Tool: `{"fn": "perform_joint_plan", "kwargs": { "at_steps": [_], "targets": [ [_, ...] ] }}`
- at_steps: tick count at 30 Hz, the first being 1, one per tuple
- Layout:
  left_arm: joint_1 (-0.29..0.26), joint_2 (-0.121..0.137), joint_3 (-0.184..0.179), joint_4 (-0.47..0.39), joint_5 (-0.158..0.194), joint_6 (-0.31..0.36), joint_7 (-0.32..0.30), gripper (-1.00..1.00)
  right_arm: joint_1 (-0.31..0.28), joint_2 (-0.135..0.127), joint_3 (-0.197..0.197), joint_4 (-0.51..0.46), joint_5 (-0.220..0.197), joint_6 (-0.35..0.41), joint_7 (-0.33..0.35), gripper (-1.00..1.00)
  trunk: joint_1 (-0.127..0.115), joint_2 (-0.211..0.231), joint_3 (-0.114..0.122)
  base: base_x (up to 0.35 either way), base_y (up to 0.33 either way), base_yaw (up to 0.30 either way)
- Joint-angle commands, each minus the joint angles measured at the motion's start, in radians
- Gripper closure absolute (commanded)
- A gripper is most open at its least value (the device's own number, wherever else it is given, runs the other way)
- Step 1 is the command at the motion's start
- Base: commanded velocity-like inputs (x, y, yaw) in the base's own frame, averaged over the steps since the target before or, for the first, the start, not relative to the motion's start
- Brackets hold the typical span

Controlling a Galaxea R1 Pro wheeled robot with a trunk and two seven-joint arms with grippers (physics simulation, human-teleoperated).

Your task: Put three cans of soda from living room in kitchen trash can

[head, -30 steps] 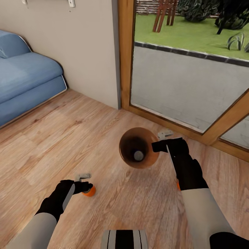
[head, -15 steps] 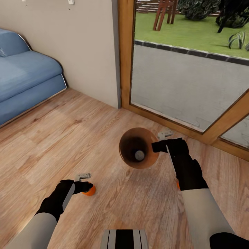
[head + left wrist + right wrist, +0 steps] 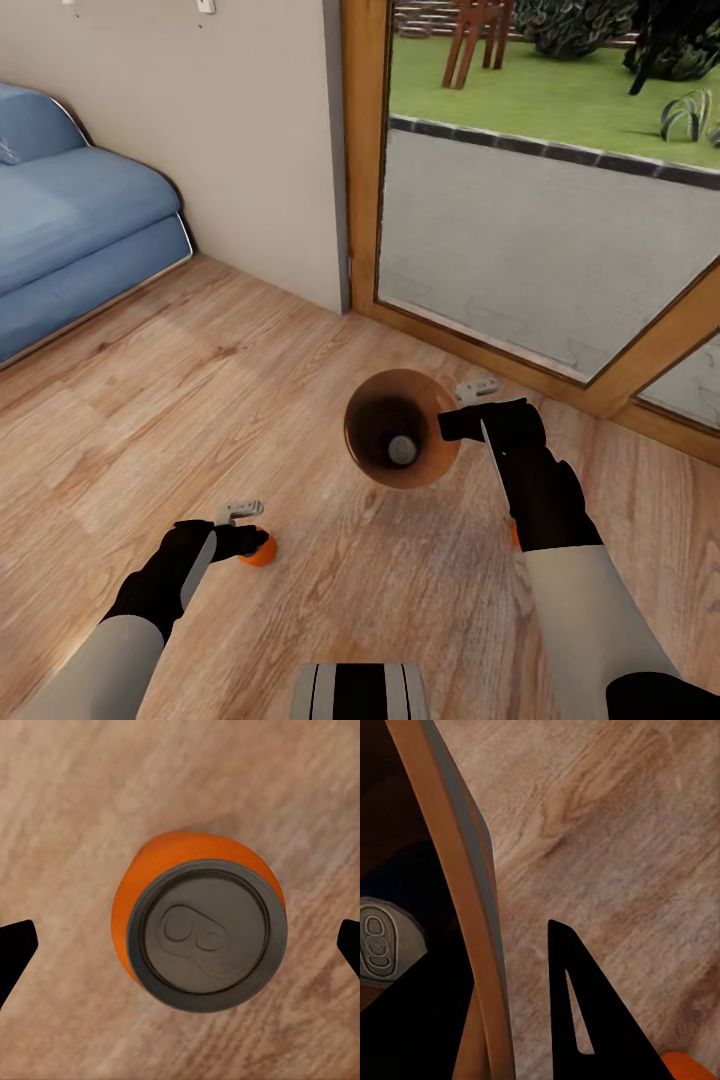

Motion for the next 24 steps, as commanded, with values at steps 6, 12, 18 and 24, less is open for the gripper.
{"fn": "perform_joint_plan", "kwargs": {
  "at_steps": [6,12,18,24],
  "targets": [
    [0.0,0.0,0.001,0.0,0.0,0.0,0.0,-1.0,0.0,0.0,0.0,0.0,-0.018,0.002,0.0,1.0,0.0,0.0,0.0,0.0,0.0,0.0],
    [0.0,0.0,-0.001,0.001,-0.001,0.001,0.0,-1.0,0.001,0.0,0.0,0.001,-0.018,0.002,0.0,1.0,0.0,0.0,0.0,0.002,0.0,0.0],
    [0.0,0.0,-0.001,0.0,0.001,0.001,0.0,-1.0,0.001,-0.001,0.0,0.002,-0.018,0.002,0.0,1.0,0.0,0.0,0.0,0.031,0.0,0.0],
    [0.0,0.0,-0.001,0.0,0.001,0.0,0.0,-1.0,0.002,-0.001,0.0,0.002,-0.018,0.002,0.0,1.0,0.0,0.0,0.0,0.007,0.0,0.0]
  ]
}}
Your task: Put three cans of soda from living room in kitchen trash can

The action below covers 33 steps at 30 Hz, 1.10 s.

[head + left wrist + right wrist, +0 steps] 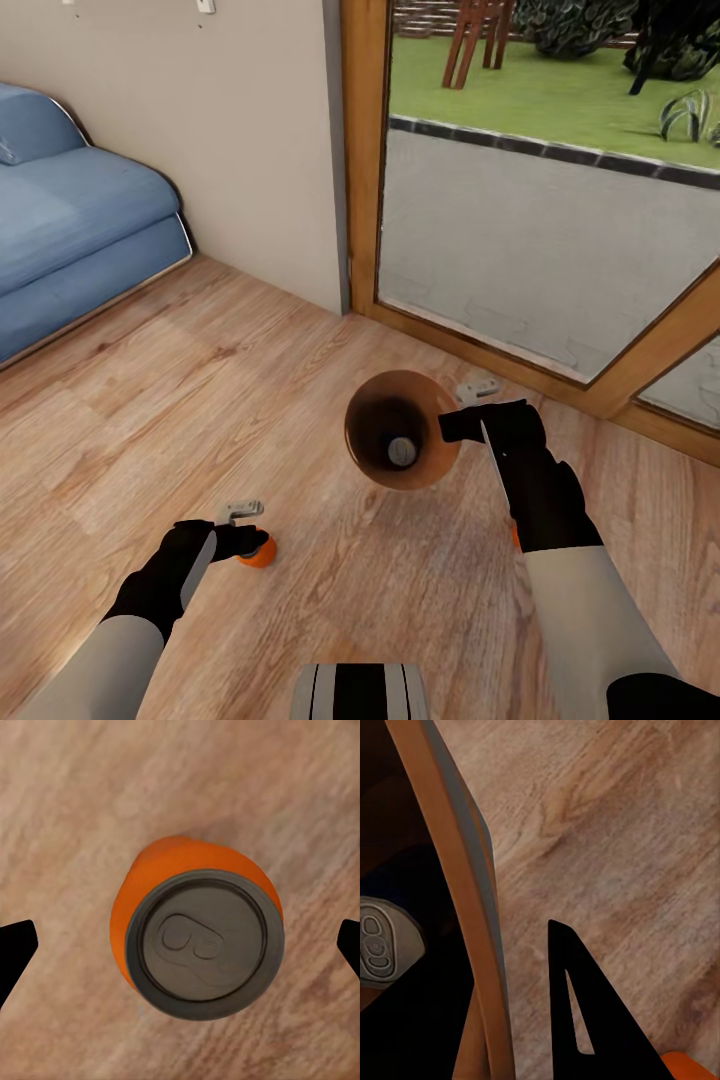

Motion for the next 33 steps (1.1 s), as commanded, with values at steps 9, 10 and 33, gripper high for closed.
{"fn": "perform_joint_plan", "kwargs": {
  "at_steps": [9,10,33],
  "targets": [
    [0.0,0.0,0.0,-0.001,0.0,0.0,0.0,-1.0,0.0,0.001,0.001,0.0,-0.017,0.002,0.0,1.0,0.0,0.0,0.0,0.001,0.0,0.0],
    [0.0,0.0,0.0,-0.001,0.0,0.0,0.0,-1.0,0.0,0.001,0.001,0.0,-0.017,0.002,0.0,1.0,0.0,0.0,0.0,0.0,0.0,0.0],
    [0.0,-0.001,0.001,-0.001,-0.002,0.001,0.0,-1.0,0.0,0.001,0.001,0.0,-0.017,0.002,0.0,1.0,0.0,0.0,0.0,0.047,0.0,0.0]
  ]
}}
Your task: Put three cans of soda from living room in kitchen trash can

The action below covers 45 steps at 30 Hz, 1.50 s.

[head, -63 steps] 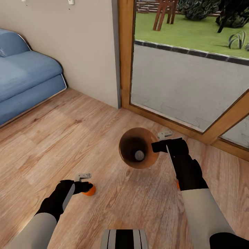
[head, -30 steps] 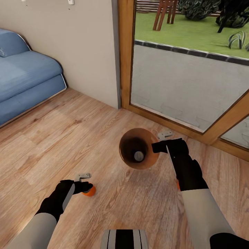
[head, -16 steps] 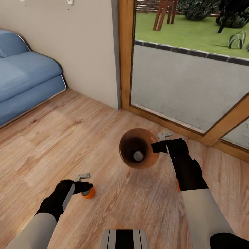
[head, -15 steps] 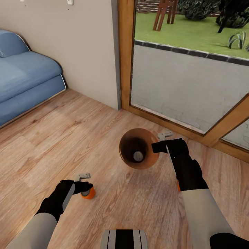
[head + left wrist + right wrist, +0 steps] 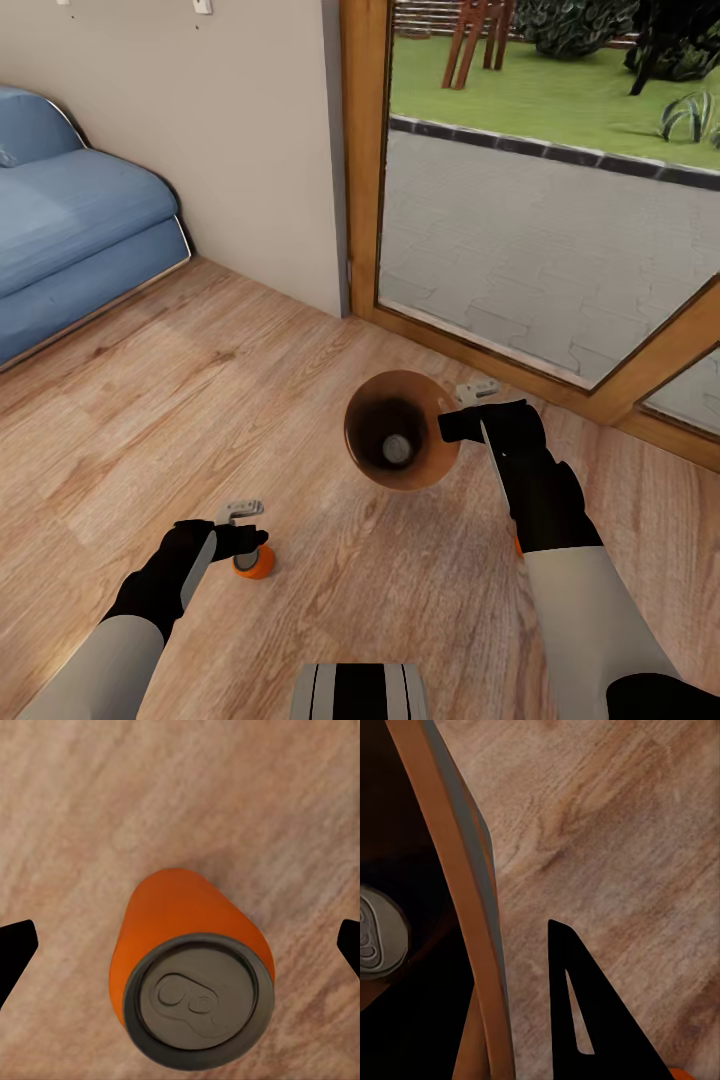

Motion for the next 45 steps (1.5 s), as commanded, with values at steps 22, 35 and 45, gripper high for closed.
{"fn": "perform_joint_plan", "kwargs": {
  "at_steps": [22,35,45],
  "targets": [
    [0.0,-0.001,0.001,-0.006,-0.002,0.0,0.002,-1.0,0.0,0.001,0.0,0.0,-0.015,0.002,0.0,1.0,0.005,-0.003,-0.042,0.0,0.0,0.0],
    [0.0,-0.001,0.001,-0.006,-0.002,0.0,0.002,-1.0,0.0,0.002,0.0,0.0,-0.015,0.002,0.0,1.0,0.008,-0.004,-0.07,0.0,0.0,0.0],
    [0.0,-0.001,0.0,-0.006,-0.002,0.0,0.002,1.0,0.0,0.002,0.001,0.0,-0.015,0.002,0.0,1.0,0.008,-0.004,-0.07,0.0,0.0,0.0]
  ]
}}
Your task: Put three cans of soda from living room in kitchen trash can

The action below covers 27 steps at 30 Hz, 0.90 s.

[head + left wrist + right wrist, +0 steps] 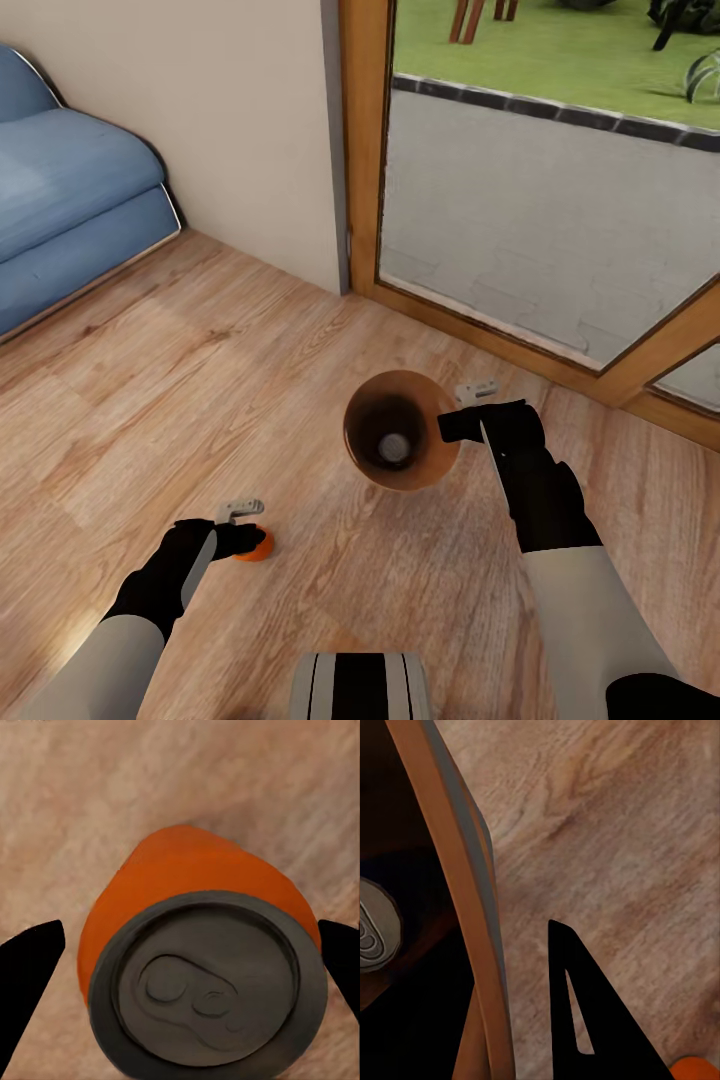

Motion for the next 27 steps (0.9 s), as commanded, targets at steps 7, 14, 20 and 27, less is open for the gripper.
{"fn": "perform_joint_plan", "kwargs": {
  "at_steps": [7,14,20,27],
  "targets": [
    [0.0,0.0,-0.001,0.0,-0.002,0.0,-0.001,1.0,0.0,0.001,0.0,0.0,-0.016,0.002,0.0,1.0,0.0,0.0,0.0,0.0,0.0,0.0],
    [0.0,0.0,0.0,-0.001,-0.002,0.001,0.0,1.0,0.001,0.001,0.0,0.0,-0.016,0.002,0.0,1.0,0.0,0.0,0.0,0.0,0.0,0.0],
    [0.0,-0.001,-0.001,0.0,-0.003,0.002,0.0,1.0,0.001,0.003,0.0,0.0,-0.016,0.002,0.0,1.0,-0.003,0.001,0.023,0.0,0.0,0.0],
    [0.0,0.0,-0.001,0.0,-0.004,0.002,0.0,1.0,0.001,0.002,0.0,0.0,-0.016,0.002,0.0,1.0,-0.006,0.003,0.05,0.0,0.0,0.0]
  ]
}}
